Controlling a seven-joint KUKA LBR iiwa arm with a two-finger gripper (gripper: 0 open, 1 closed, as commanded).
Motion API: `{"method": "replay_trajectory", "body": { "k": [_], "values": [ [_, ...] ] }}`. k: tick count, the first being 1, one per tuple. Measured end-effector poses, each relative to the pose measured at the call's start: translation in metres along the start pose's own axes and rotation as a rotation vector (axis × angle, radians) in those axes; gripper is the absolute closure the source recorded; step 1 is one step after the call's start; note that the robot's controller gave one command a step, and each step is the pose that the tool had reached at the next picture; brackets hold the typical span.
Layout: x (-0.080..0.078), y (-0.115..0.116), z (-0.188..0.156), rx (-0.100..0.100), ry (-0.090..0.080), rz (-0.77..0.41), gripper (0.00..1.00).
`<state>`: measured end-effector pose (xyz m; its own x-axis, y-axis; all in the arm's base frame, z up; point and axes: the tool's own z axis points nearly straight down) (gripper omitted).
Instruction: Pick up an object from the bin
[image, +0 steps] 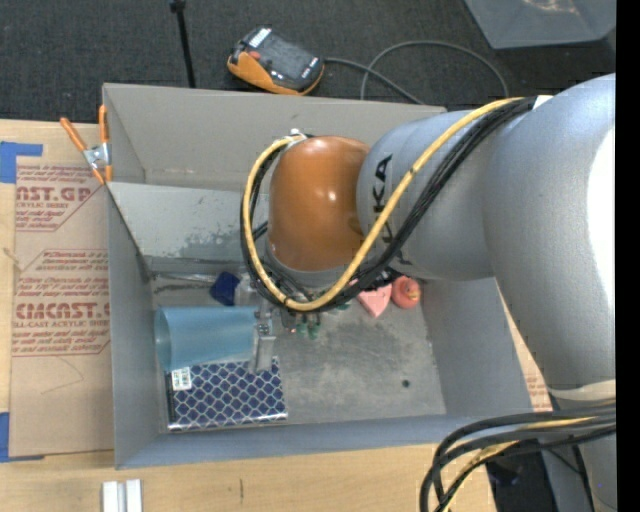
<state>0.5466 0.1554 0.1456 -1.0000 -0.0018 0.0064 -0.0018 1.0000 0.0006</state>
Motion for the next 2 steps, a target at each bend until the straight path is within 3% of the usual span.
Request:
{"method": "replay_trajectory", "body": {
  "k": [2],
  "values": [
    [0.004, 0.004, 0.007, -0.001, -0.015, -0.046, 0.0]
  ]
}}
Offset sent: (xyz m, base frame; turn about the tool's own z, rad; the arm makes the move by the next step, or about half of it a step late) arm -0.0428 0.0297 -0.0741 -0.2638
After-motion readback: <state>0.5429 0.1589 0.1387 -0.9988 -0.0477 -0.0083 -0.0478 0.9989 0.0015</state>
